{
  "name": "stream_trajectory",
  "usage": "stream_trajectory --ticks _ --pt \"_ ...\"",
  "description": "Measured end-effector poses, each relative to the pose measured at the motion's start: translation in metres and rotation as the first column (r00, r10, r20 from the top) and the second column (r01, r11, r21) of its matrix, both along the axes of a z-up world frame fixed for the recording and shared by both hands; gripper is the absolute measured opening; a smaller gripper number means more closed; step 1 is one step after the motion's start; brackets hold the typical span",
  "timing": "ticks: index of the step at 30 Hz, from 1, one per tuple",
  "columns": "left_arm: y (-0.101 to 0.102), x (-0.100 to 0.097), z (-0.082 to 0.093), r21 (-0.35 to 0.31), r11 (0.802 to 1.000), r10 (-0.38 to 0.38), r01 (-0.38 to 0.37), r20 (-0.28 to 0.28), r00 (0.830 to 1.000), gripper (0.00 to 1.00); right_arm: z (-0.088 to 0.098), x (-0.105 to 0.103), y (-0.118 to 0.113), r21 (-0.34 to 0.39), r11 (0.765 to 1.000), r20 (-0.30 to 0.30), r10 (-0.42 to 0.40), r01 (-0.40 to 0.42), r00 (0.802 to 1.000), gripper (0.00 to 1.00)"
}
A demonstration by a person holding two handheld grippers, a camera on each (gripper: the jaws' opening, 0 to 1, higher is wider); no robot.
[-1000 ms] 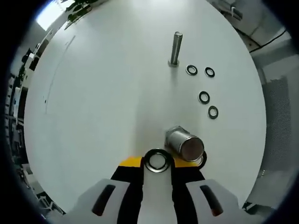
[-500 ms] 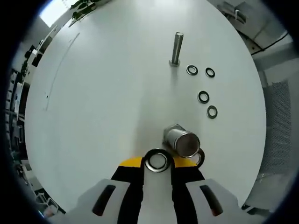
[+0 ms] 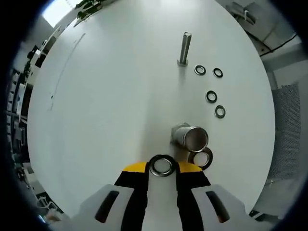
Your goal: Place the washer onto the threaded stud by aligning its center hole with the stud, sliding it down to the base, and recovering from edge contact or off-axis alignment until the washer reaches the visible bottom stop.
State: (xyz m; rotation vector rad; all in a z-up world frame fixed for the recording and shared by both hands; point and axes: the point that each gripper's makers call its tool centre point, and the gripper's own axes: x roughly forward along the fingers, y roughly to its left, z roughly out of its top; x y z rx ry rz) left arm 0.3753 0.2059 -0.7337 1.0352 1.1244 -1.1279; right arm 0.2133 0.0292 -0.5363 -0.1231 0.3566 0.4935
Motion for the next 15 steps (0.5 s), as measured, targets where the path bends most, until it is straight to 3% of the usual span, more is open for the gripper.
stream_trajectory --ticks 15 --pt "-0.0009 -0.0064 -0.0012 -0.023 0.998 0.052 -0.052 -0.034 0.998 0.2 0.0001 0.0005 -0.0008 0.004 1.0 0.0 -0.005 0.005 1.0 0.51"
